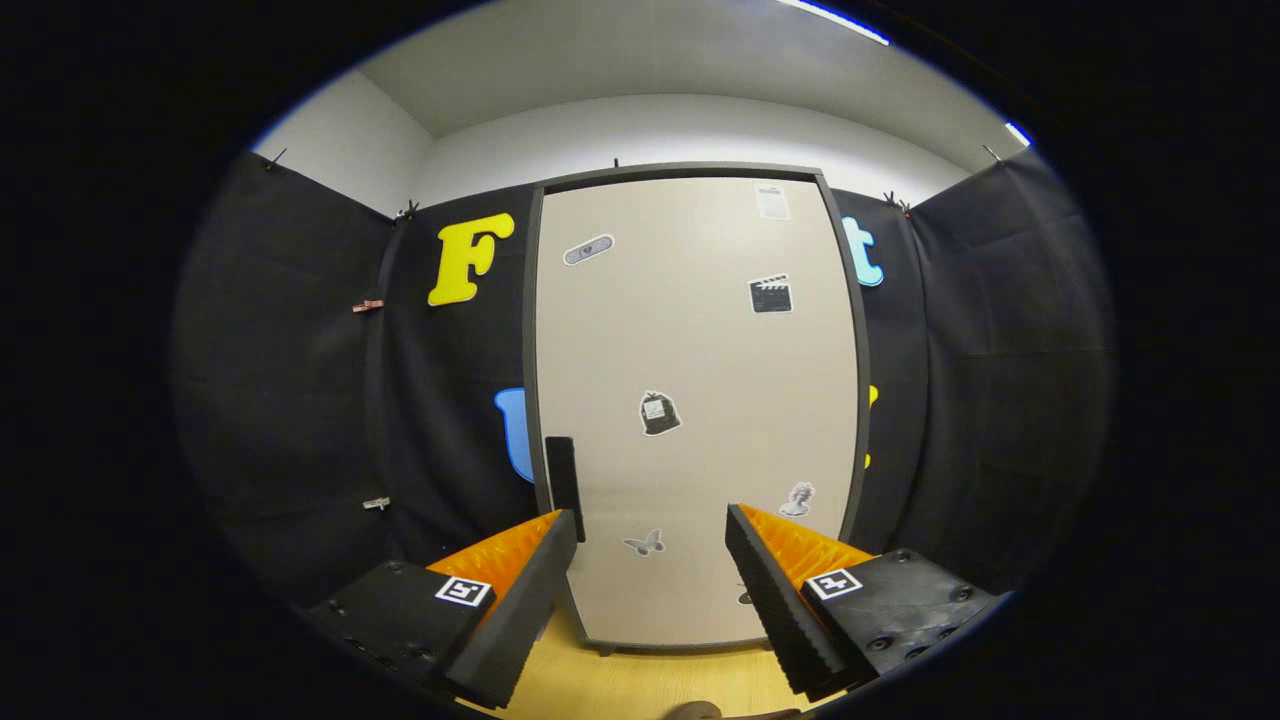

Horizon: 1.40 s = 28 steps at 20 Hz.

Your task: Open the shoe cabinet door, grab the shoes and put them into the shoe cabinet, then close the shoe cabinet door.

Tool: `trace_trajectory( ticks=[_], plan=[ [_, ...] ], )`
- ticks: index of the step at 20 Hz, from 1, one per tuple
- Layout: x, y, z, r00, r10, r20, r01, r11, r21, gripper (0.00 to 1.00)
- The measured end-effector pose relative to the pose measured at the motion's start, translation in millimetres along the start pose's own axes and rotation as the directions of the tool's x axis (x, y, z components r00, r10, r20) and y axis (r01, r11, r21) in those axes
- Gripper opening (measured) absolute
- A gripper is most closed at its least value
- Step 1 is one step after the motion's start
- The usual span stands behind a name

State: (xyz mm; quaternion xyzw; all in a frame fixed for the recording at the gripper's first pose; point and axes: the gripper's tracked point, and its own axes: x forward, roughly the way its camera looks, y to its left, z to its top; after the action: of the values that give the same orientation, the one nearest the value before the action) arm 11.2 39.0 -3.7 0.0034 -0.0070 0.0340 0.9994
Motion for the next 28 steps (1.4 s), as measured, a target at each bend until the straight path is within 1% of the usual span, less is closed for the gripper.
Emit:
trace_trajectory(
  ticks=[3,7,11,14,19,20,21,22,23,25,26,28],
  plan=[
    [15,19,-8,1.0,0.03,0.001,-0.03,1.0,0.003,0.98],
    [46,40,-25,0.999,0.035,-0.028,-0.034,0.999,0.017,0.98],
    [86,57,-47,0.997,0.025,-0.067,-0.025,1.0,-0.004,0.98],
    [117,67,-60,0.996,0.029,-0.081,-0.029,1.0,0.001,0.98],
    [160,66,-80,0.996,-0.009,-0.093,0.007,1.0,-0.015,0.96],
    [166,65,-82,0.995,-0.015,-0.096,0.013,1.0,-0.016,0.94],
    [171,63,-83,0.995,-0.026,-0.097,0.024,1.0,-0.02,0.88],
    [175,63,-84,0.995,-0.032,-0.096,0.03,0.999,-0.023,0.78],
    [178,63,-85,0.995,-0.036,-0.097,0.033,0.999,-0.03,0.76],
    [182,65,-85,0.995,-0.041,-0.092,0.038,0.999,-0.034,0.74],
    [183,66,-84,0.996,-0.039,-0.086,0.037,0.999,-0.03,0.62],
    [186,65,-84,0.996,-0.051,-0.075,0.048,0.998,-0.033,0.45]
  ],
)
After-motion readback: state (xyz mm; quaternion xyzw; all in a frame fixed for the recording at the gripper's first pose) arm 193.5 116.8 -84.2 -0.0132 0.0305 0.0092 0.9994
